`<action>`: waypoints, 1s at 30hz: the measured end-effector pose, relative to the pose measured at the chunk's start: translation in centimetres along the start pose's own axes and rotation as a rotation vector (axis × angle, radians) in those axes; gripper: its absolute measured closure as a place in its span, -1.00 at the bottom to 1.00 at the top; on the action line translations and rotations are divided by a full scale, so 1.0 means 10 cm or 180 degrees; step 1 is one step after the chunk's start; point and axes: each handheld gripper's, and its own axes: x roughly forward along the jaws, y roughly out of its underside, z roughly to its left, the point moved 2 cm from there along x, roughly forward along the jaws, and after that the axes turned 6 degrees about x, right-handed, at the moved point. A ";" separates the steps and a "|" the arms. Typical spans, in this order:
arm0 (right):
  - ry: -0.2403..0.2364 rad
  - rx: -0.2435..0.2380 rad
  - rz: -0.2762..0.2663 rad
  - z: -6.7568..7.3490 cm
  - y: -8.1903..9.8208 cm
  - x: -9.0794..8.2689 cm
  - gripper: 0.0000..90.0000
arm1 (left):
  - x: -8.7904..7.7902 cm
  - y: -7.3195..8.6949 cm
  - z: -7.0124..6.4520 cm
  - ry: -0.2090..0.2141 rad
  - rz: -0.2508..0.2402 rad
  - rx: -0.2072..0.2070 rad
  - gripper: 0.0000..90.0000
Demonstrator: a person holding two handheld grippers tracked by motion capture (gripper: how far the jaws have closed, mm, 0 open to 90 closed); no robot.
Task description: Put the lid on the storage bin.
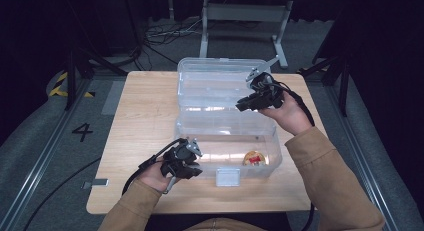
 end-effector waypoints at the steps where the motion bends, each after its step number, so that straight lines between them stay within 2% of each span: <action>1: -0.0004 -0.0009 0.0002 0.01 0.00 0.00 0.76 | 0.00 0.00 0.00 -0.0003 -0.0005 -0.0002 0.66; 30: -0.0016 -0.0164 -0.0018 0.26 0.17 -0.11 0.78 | 0.00 0.01 -0.01 -0.0020 -0.0026 0.0038 0.67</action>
